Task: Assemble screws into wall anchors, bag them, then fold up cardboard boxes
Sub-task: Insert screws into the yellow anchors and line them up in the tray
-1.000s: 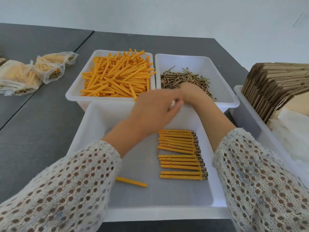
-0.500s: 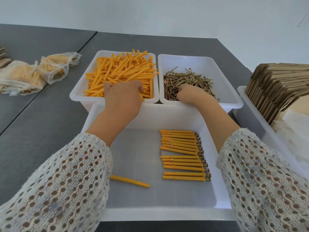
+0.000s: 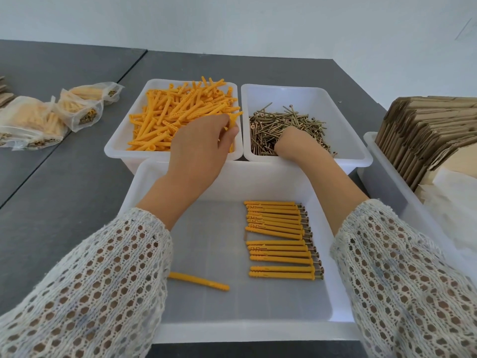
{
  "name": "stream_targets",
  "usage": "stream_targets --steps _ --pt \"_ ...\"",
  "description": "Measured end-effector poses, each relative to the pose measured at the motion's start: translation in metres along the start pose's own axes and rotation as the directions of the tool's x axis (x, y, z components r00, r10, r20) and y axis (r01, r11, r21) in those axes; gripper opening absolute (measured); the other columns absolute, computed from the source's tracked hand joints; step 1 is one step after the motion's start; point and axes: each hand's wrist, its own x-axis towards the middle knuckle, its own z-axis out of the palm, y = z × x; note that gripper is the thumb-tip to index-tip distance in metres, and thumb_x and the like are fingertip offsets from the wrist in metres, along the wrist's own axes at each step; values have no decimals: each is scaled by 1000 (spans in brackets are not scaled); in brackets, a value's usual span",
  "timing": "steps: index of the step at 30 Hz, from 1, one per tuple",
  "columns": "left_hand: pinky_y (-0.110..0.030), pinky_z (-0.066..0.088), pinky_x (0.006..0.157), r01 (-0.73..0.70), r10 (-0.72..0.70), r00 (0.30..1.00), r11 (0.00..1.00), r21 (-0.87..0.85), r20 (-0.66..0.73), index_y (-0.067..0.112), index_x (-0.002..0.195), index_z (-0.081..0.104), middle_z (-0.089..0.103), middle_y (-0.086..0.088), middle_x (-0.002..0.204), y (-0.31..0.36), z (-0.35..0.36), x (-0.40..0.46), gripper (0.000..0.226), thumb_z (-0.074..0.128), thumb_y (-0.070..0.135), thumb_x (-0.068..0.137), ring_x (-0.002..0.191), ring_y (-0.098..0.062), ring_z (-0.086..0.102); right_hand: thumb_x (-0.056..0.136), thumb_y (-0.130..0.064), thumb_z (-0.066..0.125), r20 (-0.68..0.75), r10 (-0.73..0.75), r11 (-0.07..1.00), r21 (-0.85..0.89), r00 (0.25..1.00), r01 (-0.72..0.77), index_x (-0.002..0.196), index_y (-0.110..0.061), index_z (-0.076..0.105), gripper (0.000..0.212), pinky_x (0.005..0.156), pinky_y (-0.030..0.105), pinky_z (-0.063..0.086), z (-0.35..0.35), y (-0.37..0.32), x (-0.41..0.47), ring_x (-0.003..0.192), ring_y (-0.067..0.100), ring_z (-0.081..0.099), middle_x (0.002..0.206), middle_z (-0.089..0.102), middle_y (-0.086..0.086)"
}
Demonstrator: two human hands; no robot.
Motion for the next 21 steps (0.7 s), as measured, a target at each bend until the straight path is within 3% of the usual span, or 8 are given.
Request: stream_targets --steps 2,5,10,16,21 --pt "-33 30 53 -37 36 999 999 -39 -36 14 79 52 44 10 67 2 0 0 33 45 34 105 66 -17 46 83 -1 44 5 -17 1000 -5 1000 17 59 -13 33 29 50 28 26 -1 0 -1 54 18 32 59 35 2" --pt "-28 25 59 -148 139 983 986 -77 -116 13 81 48 39 8 77 10 -2 -2 28 45 27 106 73 -14 38 82 -3 44 44 -46 999 -19 998 47 59 -14 32 28 51 27 25 -2 -1 -3 54 19 30 59 33 1" --pt "-26 30 64 -243 225 962 964 -111 -157 4 89 56 41 2 91 17 -2 -3 27 42 21 105 83 -15 38 83 -4 43 99 -48 999 -10 994 49 61 -14 31 28 50 27 20 -5 -3 -7 52 18 26 59 29 2" --pt "-45 44 65 -207 189 977 952 -225 -97 5 89 55 57 -6 83 16 -2 -4 33 32 21 107 74 -24 52 85 -6 43 100 -31 999 -6 995 32 65 -13 33 23 50 28 24 -8 -3 -10 54 19 30 63 33 2" --pt "-45 44 62 -203 193 979 951 -232 -67 6 87 54 56 -4 79 16 -4 -3 35 33 25 107 71 -21 51 86 -15 45 97 -39 999 -10 995 40 66 -14 37 20 53 29 27 -5 -2 -10 56 18 35 65 38 1"
